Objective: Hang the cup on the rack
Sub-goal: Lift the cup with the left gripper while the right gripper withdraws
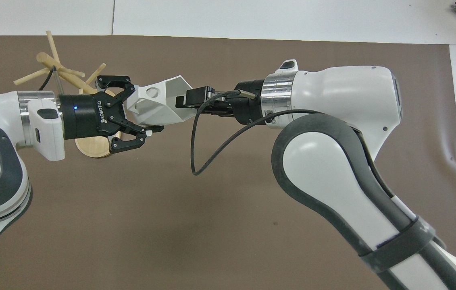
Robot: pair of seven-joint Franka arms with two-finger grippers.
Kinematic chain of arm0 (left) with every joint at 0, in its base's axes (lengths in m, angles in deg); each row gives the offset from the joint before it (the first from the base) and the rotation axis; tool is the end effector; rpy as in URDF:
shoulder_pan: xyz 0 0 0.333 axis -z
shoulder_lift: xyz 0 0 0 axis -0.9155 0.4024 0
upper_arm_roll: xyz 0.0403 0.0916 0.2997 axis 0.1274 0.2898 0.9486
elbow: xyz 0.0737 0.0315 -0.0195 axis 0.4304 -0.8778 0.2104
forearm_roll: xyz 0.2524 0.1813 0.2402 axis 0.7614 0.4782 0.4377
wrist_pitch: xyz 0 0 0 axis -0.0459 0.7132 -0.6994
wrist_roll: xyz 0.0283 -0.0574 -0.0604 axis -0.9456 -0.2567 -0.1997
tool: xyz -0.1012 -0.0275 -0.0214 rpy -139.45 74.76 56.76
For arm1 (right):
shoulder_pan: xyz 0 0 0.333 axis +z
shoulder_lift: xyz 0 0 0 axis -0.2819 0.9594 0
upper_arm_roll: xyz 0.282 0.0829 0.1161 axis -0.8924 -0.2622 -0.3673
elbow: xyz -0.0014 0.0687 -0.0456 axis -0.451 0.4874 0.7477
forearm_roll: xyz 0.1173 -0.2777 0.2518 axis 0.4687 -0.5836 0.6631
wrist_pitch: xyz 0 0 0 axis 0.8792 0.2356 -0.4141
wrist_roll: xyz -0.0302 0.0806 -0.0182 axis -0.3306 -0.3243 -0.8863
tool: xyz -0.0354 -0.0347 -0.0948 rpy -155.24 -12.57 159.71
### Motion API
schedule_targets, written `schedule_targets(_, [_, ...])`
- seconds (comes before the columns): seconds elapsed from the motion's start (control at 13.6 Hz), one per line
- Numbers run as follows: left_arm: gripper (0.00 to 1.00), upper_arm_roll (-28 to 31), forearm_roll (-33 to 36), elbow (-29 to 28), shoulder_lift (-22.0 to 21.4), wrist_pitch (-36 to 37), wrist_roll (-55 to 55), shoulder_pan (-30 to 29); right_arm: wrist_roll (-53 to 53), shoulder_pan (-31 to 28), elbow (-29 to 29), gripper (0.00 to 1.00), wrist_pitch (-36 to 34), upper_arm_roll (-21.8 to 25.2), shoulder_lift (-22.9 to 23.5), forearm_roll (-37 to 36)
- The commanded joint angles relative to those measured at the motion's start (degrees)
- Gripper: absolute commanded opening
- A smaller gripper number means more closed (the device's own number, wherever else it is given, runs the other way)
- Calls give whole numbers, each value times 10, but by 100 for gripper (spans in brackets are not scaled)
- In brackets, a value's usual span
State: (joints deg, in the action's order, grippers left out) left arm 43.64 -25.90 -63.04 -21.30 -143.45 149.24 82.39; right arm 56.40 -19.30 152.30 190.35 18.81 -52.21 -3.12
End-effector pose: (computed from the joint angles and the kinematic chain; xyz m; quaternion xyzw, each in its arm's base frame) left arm 0.5463 -0.1781 0.5390 0.6828 -0.5483 0.3733 0.3064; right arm 0.5911 0.3260 0.5431 -0.8765 0.0130 -0.0673 0.4765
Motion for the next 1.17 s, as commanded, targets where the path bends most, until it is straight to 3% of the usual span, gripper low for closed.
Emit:
schedule_targets(0.0, [0,3,-13,-17,-11,-9,9,-1,19,-5,1,100,3,-8,-1,-6])
schedule_targets(0.22, [0,5,-12,-34,-15,-24,3,-3,19,-5,1,100,1,-7,-1,-7])
schedule_targets(0.51, [0,5,-11,-72,-22,-113,-6,-2,18,-12,2,100,-3,20,-2,-12])
schedule_targets(1.1, [0,2,-6,-136,-21,-299,-100,26,14,-12,24,100,-4,114,-9,-316])
